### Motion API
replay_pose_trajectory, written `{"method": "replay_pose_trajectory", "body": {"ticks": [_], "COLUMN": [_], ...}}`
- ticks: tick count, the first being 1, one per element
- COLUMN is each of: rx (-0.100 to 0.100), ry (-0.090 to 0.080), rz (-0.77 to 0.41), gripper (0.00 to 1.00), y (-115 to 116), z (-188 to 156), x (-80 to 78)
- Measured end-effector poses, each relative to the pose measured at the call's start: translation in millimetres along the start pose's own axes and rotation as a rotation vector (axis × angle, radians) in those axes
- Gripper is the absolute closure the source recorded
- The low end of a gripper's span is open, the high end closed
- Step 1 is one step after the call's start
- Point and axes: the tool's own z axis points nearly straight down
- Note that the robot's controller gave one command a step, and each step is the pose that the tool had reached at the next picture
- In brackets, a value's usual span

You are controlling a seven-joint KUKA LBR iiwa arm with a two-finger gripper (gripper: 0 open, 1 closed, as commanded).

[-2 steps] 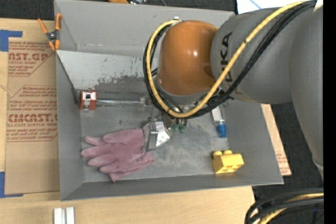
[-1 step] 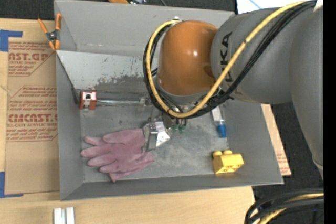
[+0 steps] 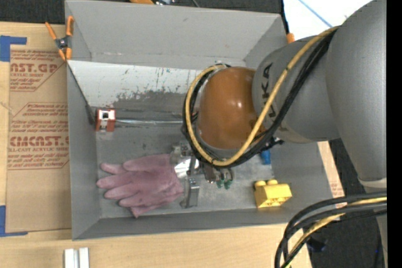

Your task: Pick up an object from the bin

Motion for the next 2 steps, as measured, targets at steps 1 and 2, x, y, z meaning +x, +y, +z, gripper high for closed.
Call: {"method": "replay_pose_trajectory", "body": {"ticks": [1,2], "rx": [-0.007,0.0], "ry": [-0.02,-0.005], "rz": [0.056,-0.102], "gripper": [0.0,0.0], "y": [38.8,9.1], "z": [17.2,48.9], "x": [-10.9,-4.5]}}
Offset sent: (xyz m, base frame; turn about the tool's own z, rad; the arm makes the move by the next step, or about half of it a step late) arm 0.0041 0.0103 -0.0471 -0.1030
